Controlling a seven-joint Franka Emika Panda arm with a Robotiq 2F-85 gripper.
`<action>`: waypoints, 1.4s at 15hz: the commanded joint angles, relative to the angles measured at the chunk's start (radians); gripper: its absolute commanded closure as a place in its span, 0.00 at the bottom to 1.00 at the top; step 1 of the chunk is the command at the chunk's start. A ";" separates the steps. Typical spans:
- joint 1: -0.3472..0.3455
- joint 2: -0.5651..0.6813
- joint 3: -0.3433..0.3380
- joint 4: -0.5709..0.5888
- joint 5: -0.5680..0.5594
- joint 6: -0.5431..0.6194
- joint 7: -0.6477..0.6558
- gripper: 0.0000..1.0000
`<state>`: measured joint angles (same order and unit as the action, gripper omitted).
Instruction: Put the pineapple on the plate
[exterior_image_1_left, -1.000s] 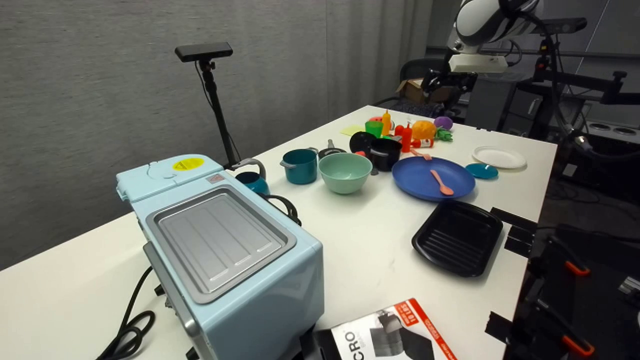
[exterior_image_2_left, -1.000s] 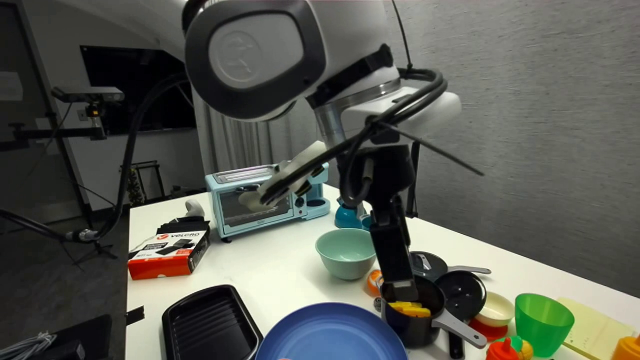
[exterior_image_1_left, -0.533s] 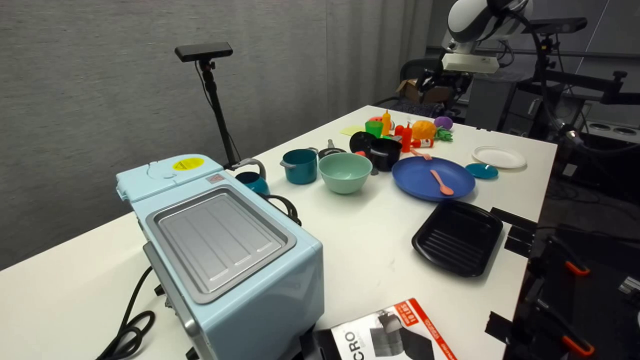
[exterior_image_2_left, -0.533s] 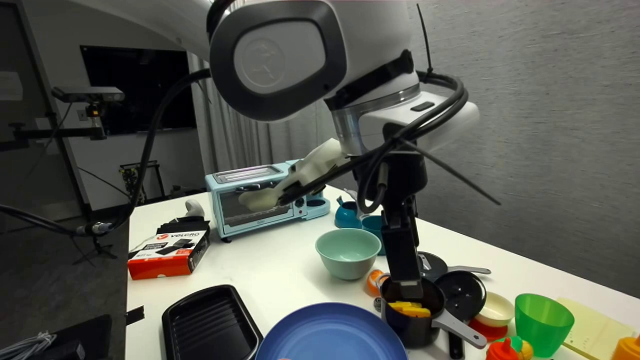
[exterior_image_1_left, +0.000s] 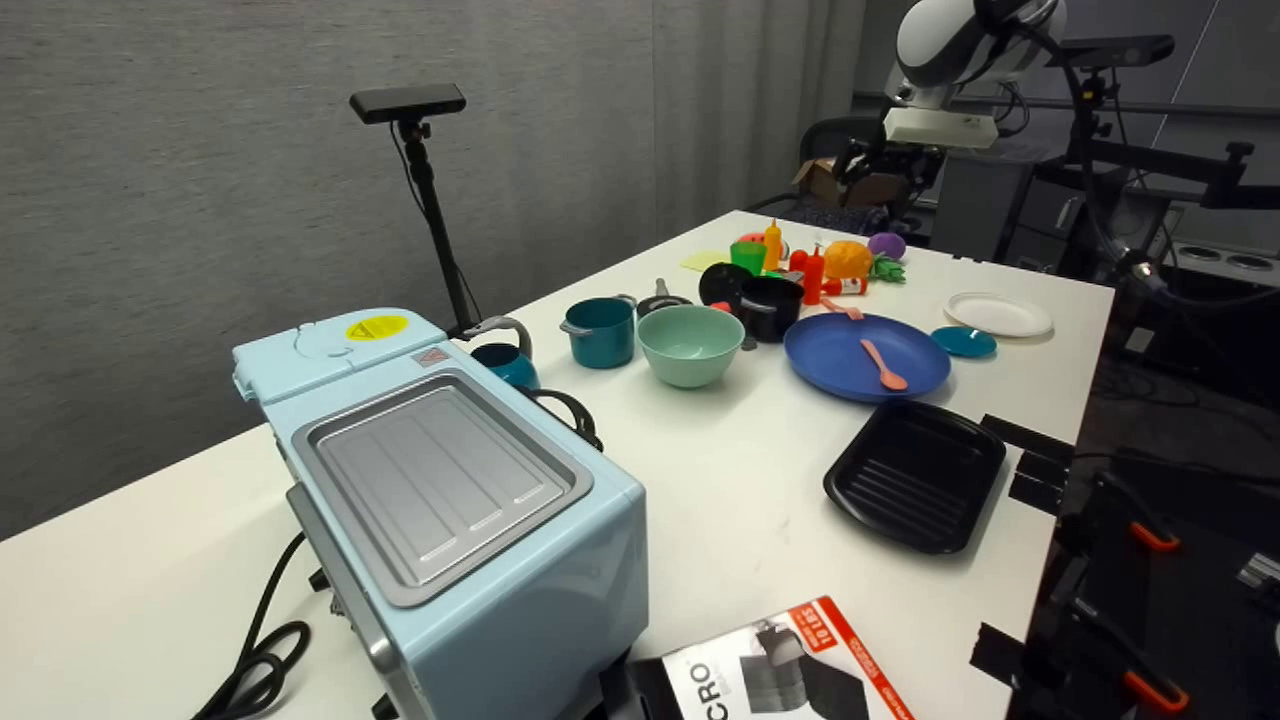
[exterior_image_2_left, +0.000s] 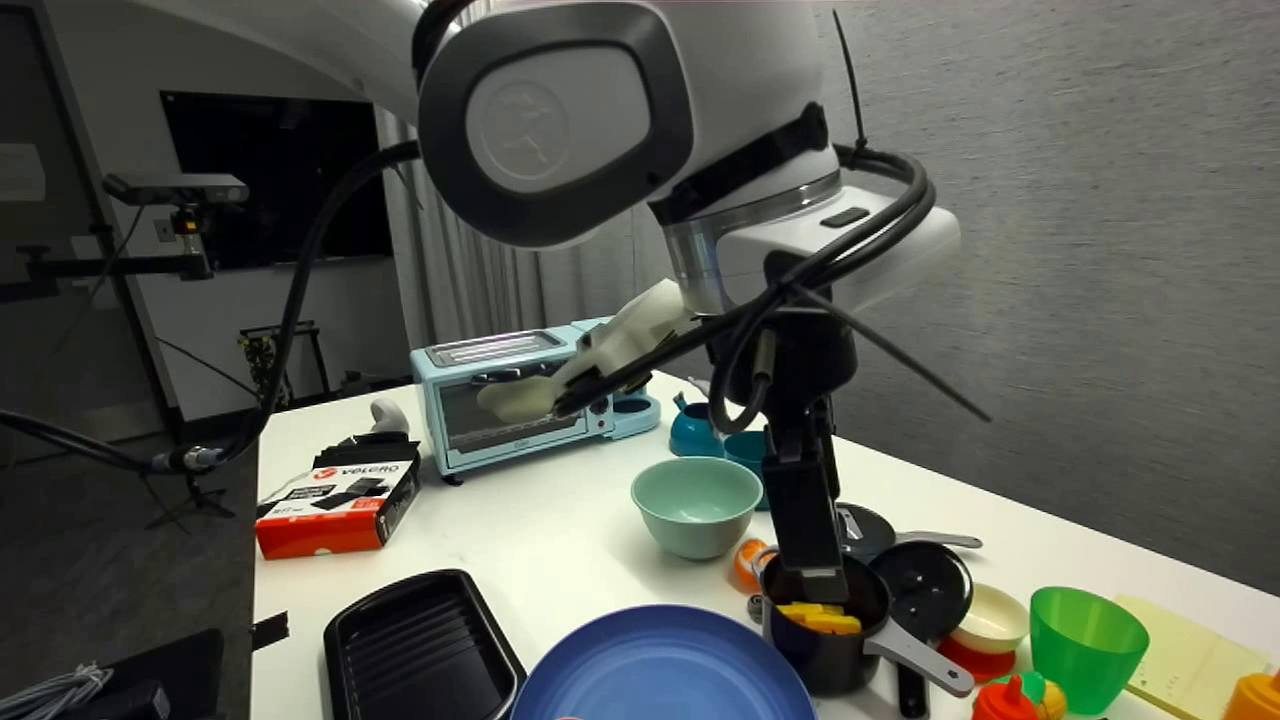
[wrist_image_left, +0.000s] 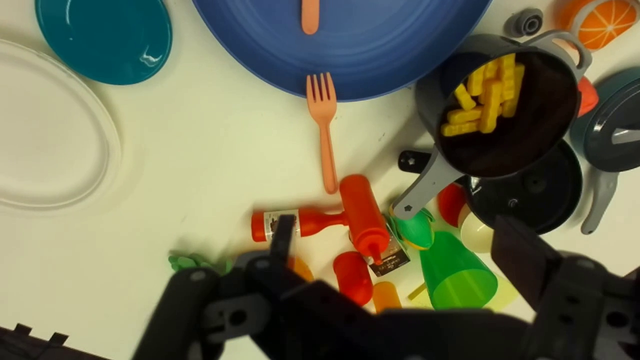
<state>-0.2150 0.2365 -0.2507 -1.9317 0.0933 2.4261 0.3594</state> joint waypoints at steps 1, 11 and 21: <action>-0.017 0.061 -0.019 0.056 0.044 0.061 0.085 0.00; -0.133 0.388 -0.081 0.481 0.193 -0.036 0.442 0.00; -0.230 0.642 -0.096 0.852 0.204 -0.291 0.940 0.00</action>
<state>-0.4059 0.7807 -0.3421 -1.2491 0.2642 2.2310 1.1972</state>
